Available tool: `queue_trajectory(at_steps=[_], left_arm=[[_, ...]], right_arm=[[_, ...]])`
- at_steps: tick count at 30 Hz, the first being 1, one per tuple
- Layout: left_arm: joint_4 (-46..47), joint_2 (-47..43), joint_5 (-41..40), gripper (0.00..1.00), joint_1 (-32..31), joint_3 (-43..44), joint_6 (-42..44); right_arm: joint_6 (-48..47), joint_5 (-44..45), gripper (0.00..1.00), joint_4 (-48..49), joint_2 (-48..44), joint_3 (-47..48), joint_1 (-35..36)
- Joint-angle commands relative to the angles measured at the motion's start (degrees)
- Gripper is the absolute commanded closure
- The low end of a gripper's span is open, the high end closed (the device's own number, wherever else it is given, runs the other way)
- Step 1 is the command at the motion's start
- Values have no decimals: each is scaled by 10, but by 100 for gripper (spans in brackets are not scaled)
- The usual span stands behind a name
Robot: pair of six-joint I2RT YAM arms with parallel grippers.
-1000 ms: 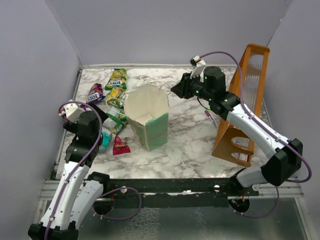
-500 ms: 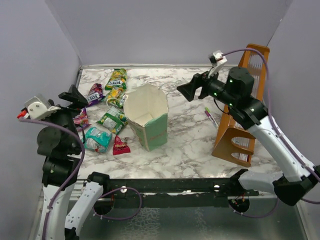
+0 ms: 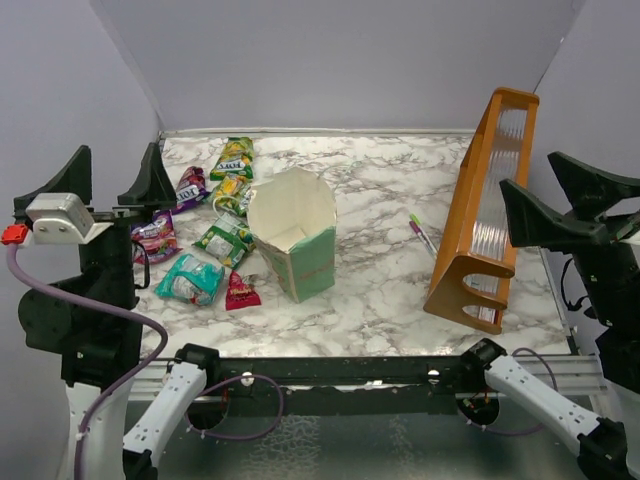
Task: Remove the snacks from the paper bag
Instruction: Reset both arms
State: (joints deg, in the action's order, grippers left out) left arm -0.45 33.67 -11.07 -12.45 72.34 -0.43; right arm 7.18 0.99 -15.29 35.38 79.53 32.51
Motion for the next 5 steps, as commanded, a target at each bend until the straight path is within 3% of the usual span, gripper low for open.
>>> queue_trajectory(at_steps=[1, 5], left_arm=[[4, 13, 46, 1, -1, 7, 18], [3, 18, 49, 1, 0, 7, 15]], right_arm=[[-17, 90, 1, -25, 9, -14, -2], [-15, 100, 1, -31, 8, -21, -2]])
